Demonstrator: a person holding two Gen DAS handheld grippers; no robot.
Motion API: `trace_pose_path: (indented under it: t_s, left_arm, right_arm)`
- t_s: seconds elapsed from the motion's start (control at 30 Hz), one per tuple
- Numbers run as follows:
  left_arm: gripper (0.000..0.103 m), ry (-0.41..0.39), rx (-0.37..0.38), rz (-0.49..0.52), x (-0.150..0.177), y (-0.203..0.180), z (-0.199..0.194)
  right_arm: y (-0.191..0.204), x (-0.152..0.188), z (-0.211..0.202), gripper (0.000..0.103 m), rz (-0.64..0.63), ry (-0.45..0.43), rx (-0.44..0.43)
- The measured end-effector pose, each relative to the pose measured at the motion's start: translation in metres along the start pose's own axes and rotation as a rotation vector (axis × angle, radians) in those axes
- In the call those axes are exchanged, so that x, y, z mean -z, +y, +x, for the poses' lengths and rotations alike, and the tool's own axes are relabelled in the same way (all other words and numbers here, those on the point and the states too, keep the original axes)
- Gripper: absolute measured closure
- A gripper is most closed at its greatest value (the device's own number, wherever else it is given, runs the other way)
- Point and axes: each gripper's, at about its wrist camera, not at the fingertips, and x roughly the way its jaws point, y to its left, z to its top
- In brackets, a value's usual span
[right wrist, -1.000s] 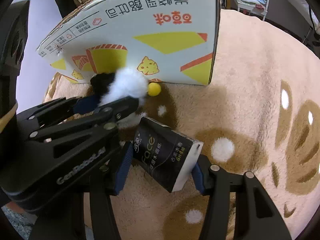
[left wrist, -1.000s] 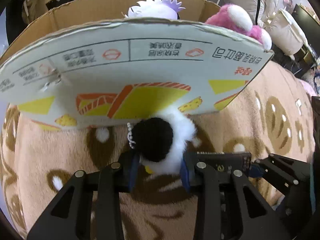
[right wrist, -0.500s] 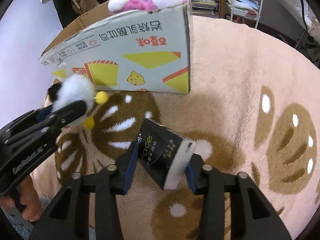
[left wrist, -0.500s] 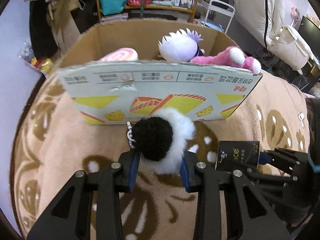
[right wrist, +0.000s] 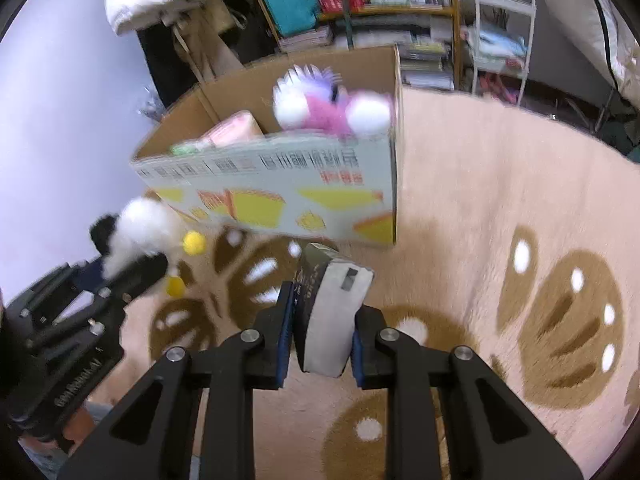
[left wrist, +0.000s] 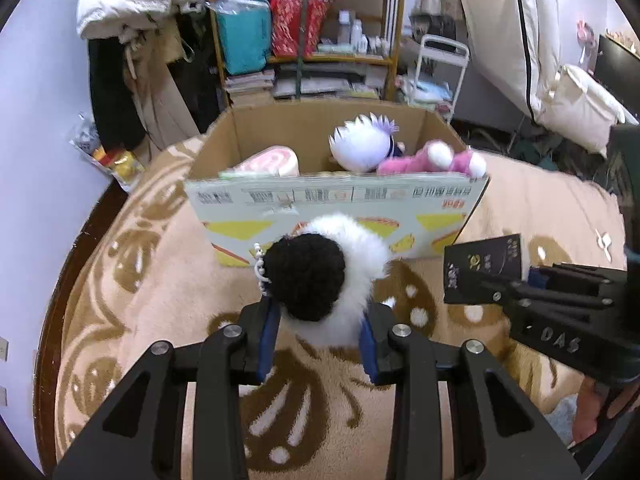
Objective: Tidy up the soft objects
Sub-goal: 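Lift the plush and Face tissue pack with both tools and carry them over the box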
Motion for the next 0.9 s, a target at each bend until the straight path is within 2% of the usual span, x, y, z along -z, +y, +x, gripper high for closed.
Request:
trace_pose_path:
  t_s: [0.2, 0.43, 0.57, 0.7, 0.8, 0.9]
  left_arm:
    - [0.069, -0.153, -0.014, 0.018, -0.018, -0.008, -0.038]
    - [0.069, -0.249, -0.05, 0.028, -0.038, 0.0, -0.057]
    - [0.069, -0.289, -0.089, 0.034, -0.052, 0.006, -0.055]
    - [0.069, -0.338, -0.136, 0.095, -0.059, 0.005, -0.048]
    - [0.069, -0.344, -0.129, 0.12, -0.065, 0.005, -0.039]
    - [0.069, -0.333, -0.099, 0.093, -0.069, 0.009, -0.027]
  right_arm:
    - [0.021, -0.015, -0.024, 0.078, -0.036, -0.105, -0.027]
    - [0.035, -0.032, -0.049, 0.078, -0.07, -0.218, -0.061]
    - [0.038, -0.042, -0.054, 0.078, -0.073, -0.286, -0.083]
    - [0.039, -0.057, -0.048, 0.078, -0.092, -0.339, -0.092]
    - [0.037, -0.066, -0.036, 0.078, -0.09, -0.365, -0.097]
    - [0.028, -0.071, -0.022, 0.078, -0.056, -0.357, -0.12]
